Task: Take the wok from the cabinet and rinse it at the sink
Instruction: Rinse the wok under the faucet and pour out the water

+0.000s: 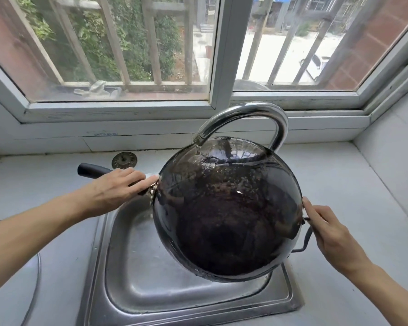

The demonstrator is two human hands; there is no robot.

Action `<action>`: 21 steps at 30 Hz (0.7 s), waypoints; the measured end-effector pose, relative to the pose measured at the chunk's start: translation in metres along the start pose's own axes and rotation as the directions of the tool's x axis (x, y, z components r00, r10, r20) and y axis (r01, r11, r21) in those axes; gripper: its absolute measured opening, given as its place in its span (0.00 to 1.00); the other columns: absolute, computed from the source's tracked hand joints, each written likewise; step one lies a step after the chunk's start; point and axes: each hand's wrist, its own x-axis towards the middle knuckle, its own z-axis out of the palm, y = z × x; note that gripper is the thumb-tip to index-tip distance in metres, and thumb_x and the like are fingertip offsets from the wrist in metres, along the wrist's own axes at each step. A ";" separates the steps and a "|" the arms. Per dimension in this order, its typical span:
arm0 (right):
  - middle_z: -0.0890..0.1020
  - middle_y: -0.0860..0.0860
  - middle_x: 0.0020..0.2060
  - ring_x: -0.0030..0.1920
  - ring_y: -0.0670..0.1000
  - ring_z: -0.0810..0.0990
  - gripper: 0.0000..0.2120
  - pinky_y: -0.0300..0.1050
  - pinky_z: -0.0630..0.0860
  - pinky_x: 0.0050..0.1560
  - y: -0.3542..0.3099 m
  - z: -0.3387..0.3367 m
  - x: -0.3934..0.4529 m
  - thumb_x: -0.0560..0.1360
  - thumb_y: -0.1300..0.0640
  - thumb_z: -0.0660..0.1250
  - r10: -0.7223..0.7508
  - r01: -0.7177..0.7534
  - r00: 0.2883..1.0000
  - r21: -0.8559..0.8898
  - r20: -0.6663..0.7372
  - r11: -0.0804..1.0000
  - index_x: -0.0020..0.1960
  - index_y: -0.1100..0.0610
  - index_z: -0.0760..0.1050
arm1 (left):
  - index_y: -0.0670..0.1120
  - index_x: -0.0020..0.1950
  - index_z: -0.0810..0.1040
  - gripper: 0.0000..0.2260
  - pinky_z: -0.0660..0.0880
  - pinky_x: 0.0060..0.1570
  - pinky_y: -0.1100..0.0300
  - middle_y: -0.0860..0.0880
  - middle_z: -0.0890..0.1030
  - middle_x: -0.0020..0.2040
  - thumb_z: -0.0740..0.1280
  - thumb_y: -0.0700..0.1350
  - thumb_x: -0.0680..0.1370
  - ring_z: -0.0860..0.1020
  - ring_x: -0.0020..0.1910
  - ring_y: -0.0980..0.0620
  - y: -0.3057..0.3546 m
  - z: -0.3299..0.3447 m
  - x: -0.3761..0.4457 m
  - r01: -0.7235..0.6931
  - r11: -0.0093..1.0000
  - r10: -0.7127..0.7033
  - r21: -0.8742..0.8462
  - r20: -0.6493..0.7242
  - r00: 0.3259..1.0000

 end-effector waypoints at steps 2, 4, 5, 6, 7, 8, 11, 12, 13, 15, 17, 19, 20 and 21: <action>0.72 0.54 0.55 0.47 0.56 0.77 0.39 0.49 0.76 0.43 -0.001 0.000 -0.002 0.71 0.73 0.57 0.015 -0.015 1.000 0.003 0.000 1.000 0.79 0.52 0.55 | 0.45 0.79 0.56 0.31 0.75 0.44 0.51 0.45 0.74 0.55 0.62 0.38 0.77 0.74 0.46 0.45 -0.004 0.000 0.004 -0.011 1.000 0.011 0.019 0.006 1.000; 0.72 0.54 0.55 0.47 0.56 0.77 0.38 0.49 0.75 0.44 -0.002 -0.001 -0.003 0.71 0.72 0.57 0.029 -0.028 1.000 0.014 -0.004 0.999 0.79 0.53 0.55 | 0.46 0.79 0.55 0.30 0.75 0.43 0.52 0.45 0.74 0.55 0.62 0.39 0.78 0.74 0.46 0.45 -0.007 0.001 0.008 -0.015 0.999 0.014 0.036 0.004 1.000; 0.72 0.54 0.55 0.47 0.56 0.77 0.38 0.49 0.75 0.44 -0.002 0.000 -0.004 0.71 0.72 0.57 0.035 -0.035 0.999 0.020 -0.005 0.999 0.79 0.53 0.56 | 0.47 0.79 0.54 0.31 0.75 0.43 0.51 0.45 0.74 0.55 0.62 0.40 0.78 0.74 0.45 0.45 -0.008 0.001 0.010 -0.013 0.999 0.013 0.033 0.003 1.000; 0.72 0.54 0.55 0.47 0.56 0.77 0.38 0.49 0.75 0.44 -0.003 0.000 -0.004 0.72 0.72 0.57 0.041 -0.041 0.999 0.022 -0.008 0.999 0.78 0.53 0.56 | 0.47 0.79 0.53 0.32 0.75 0.43 0.51 0.45 0.74 0.55 0.62 0.39 0.78 0.73 0.45 0.45 -0.010 0.002 0.011 -0.014 1.000 0.014 0.028 0.004 1.000; 0.72 0.54 0.55 0.47 0.57 0.77 0.37 0.49 0.75 0.45 -0.004 0.001 -0.004 0.72 0.72 0.57 0.046 -0.045 0.999 0.022 -0.009 0.999 0.78 0.53 0.56 | 0.47 0.80 0.51 0.34 0.75 0.43 0.50 0.45 0.74 0.55 0.63 0.37 0.77 0.73 0.45 0.45 -0.012 0.002 0.012 -0.018 0.999 0.018 0.027 0.006 1.000; 0.73 0.54 0.55 0.47 0.57 0.77 0.37 0.49 0.75 0.45 -0.004 0.002 -0.004 0.72 0.71 0.57 0.050 -0.050 0.999 0.022 -0.011 0.999 0.78 0.53 0.56 | 0.48 0.80 0.50 0.36 0.75 0.43 0.50 0.45 0.74 0.55 0.64 0.35 0.76 0.73 0.45 0.45 -0.015 0.002 0.012 -0.022 0.999 0.022 0.030 0.010 1.000; 0.73 0.55 0.55 0.47 0.57 0.76 0.37 0.47 0.75 0.46 -0.006 0.003 -0.004 0.72 0.71 0.57 0.067 -0.066 0.998 0.030 -0.023 0.997 0.78 0.53 0.56 | 0.47 0.79 0.52 0.34 0.75 0.43 0.49 0.44 0.74 0.54 0.61 0.35 0.76 0.73 0.45 0.44 -0.018 0.001 0.016 -0.035 0.999 0.036 0.042 -0.011 0.999; 0.73 0.55 0.54 0.47 0.56 0.76 0.37 0.46 0.75 0.46 -0.007 0.004 -0.004 0.72 0.72 0.58 0.071 -0.070 0.997 0.037 -0.027 0.997 0.78 0.53 0.56 | 0.47 0.79 0.54 0.32 0.76 0.42 0.49 0.44 0.74 0.54 0.60 0.35 0.76 0.74 0.44 0.44 -0.019 0.001 0.017 -0.039 0.998 0.040 0.044 -0.017 0.999; 0.73 0.55 0.54 0.47 0.56 0.76 0.37 0.44 0.75 0.47 -0.008 0.004 -0.004 0.72 0.72 0.58 0.076 -0.074 0.997 0.044 -0.029 0.996 0.78 0.53 0.57 | 0.46 0.79 0.55 0.31 0.76 0.42 0.48 0.44 0.74 0.54 0.58 0.35 0.76 0.74 0.44 0.43 -0.021 0.000 0.018 -0.044 0.998 0.045 0.049 -0.017 0.999; 0.73 0.55 0.54 0.47 0.55 0.76 0.36 0.41 0.74 0.48 -0.009 0.005 -0.004 0.72 0.72 0.58 0.080 -0.078 0.996 0.052 -0.037 0.996 0.78 0.56 0.57 | 0.46 0.79 0.55 0.32 0.76 0.43 0.47 0.44 0.74 0.54 0.58 0.33 0.75 0.74 0.45 0.43 -0.025 0.001 0.018 -0.056 0.997 0.057 0.060 -0.005 0.998; 0.73 0.55 0.54 0.47 0.55 0.76 0.35 0.38 0.73 0.50 -0.010 0.006 -0.003 0.72 0.73 0.58 0.079 -0.077 0.996 0.059 -0.038 0.995 0.78 0.58 0.57 | 0.47 0.80 0.52 0.34 0.75 0.44 0.47 0.44 0.73 0.55 0.60 0.33 0.76 0.74 0.46 0.43 -0.028 0.003 0.016 -0.059 0.997 0.059 0.055 0.005 0.998; 0.72 0.55 0.53 0.46 0.56 0.76 0.36 0.40 0.74 0.49 -0.012 0.007 0.002 0.72 0.72 0.58 0.074 -0.071 0.997 0.062 -0.036 0.996 0.78 0.57 0.57 | 0.48 0.80 0.51 0.38 0.75 0.45 0.48 0.45 0.73 0.56 0.65 0.33 0.76 0.74 0.47 0.43 -0.031 0.004 0.011 -0.042 0.999 0.042 0.027 0.004 0.999; 0.73 0.55 0.53 0.45 0.57 0.76 0.36 0.43 0.75 0.47 -0.013 0.009 0.005 0.73 0.72 0.58 0.071 -0.068 0.997 0.059 -0.038 0.996 0.79 0.56 0.56 | 0.48 0.80 0.52 0.39 0.75 0.45 0.49 0.45 0.73 0.56 0.68 0.33 0.74 0.74 0.47 0.44 -0.031 0.004 0.009 -0.031 0.999 0.031 0.014 0.004 1.000; 0.73 0.55 0.53 0.44 0.57 0.76 0.36 0.45 0.75 0.46 -0.014 0.010 0.009 0.73 0.72 0.58 0.065 -0.063 0.997 0.054 -0.039 0.997 0.79 0.54 0.56 | 0.48 0.80 0.53 0.41 0.75 0.45 0.49 0.45 0.73 0.56 0.70 0.33 0.73 0.74 0.47 0.43 -0.032 0.003 0.006 -0.020 1.000 0.020 0.008 0.005 1.000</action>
